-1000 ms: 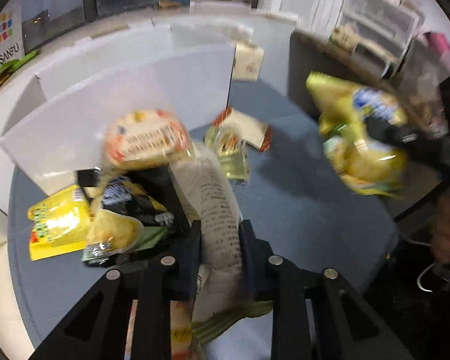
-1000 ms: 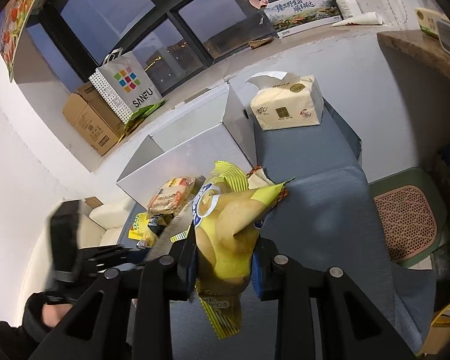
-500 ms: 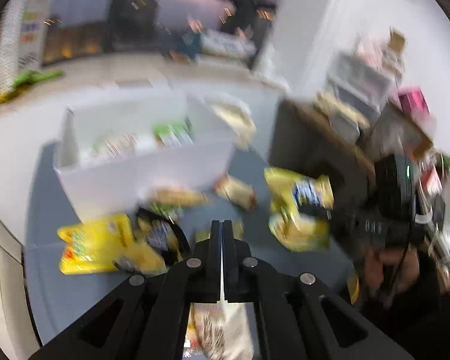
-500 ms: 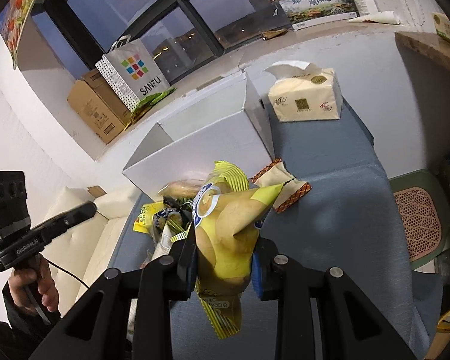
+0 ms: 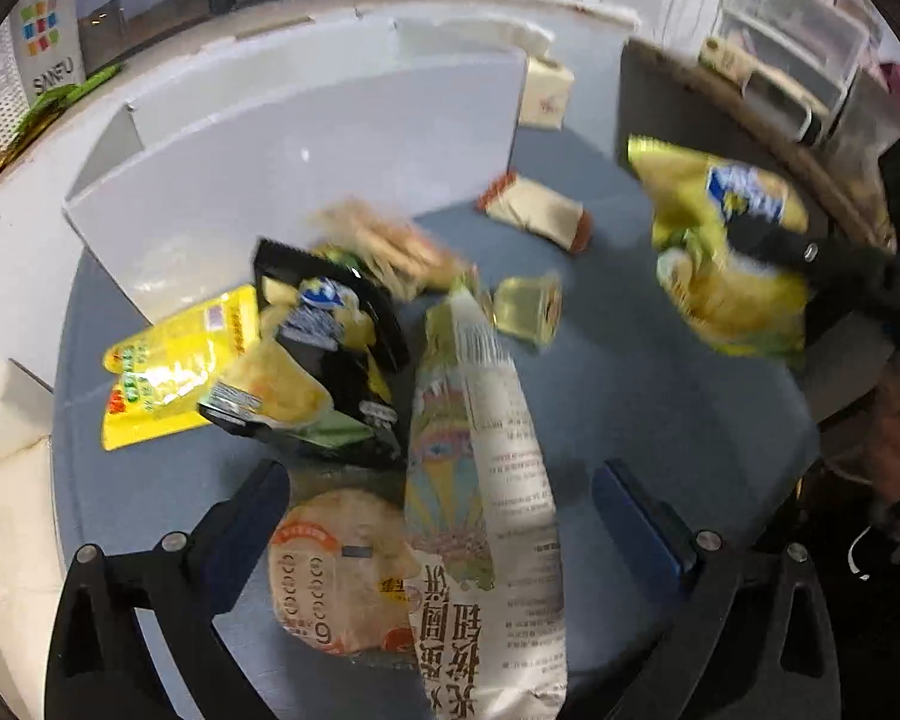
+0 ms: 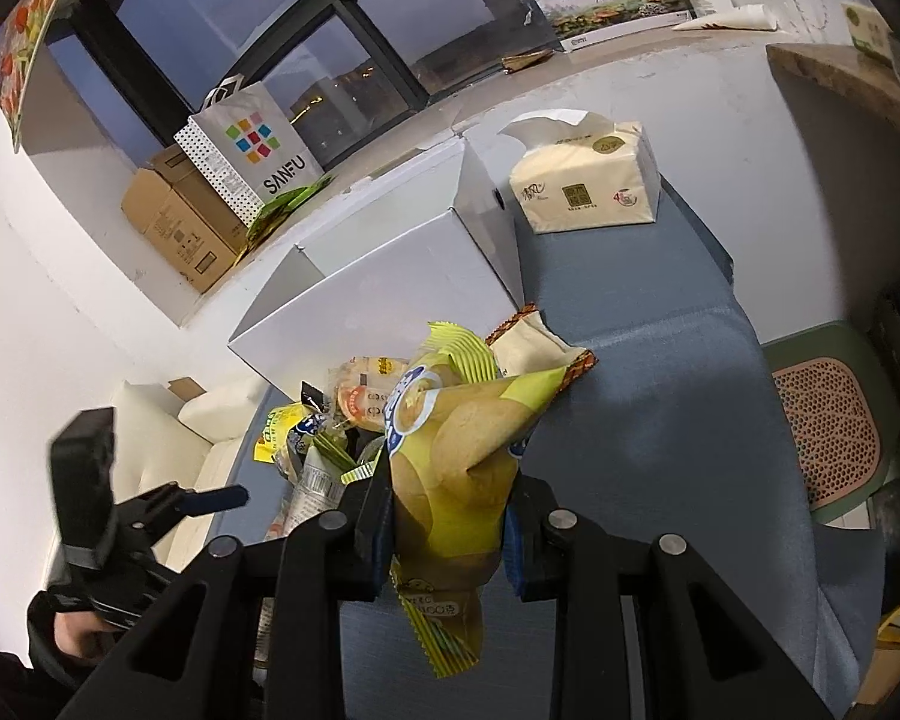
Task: Organize snacks
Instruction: 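Grasp the long white-wrapped bread with the left gripper while the right holds the yellow bag, then drop the yellow bag and white bread into the white box, opening both grippers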
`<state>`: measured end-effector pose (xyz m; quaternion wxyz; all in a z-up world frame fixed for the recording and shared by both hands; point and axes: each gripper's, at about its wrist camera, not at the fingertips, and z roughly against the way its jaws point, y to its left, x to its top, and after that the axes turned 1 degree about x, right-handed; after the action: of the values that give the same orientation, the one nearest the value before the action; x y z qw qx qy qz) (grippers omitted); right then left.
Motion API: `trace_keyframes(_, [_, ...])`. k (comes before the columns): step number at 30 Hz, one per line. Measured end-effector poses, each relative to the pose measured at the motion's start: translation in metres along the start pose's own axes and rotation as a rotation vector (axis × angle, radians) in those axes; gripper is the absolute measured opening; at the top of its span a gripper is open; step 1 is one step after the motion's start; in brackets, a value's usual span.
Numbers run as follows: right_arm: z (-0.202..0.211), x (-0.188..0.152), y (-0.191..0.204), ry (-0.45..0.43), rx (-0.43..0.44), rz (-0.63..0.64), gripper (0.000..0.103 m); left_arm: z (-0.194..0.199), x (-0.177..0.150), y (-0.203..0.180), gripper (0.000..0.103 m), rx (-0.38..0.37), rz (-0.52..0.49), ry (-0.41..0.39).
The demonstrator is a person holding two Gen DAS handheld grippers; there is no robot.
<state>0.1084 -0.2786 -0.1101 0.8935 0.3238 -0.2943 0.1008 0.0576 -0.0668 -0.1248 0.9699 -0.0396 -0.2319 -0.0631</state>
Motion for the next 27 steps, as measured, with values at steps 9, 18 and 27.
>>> trace_keyframes(9, [-0.007,-0.003,0.008,0.025,0.001,0.024,0.031,-0.028,-0.005,-0.021,0.037,-0.015,-0.147,0.031])
trace_keyframes(18, [-0.009,0.000,0.015,0.023,0.016,0.039,0.031,0.050,0.004,0.018,0.036,-0.155,-0.040,-0.179])
trace_keyframes(27, [-0.016,0.049,0.057,-0.039,0.046,0.161,0.031,0.087,0.071,0.093,0.036,-0.127,0.094,-0.384])
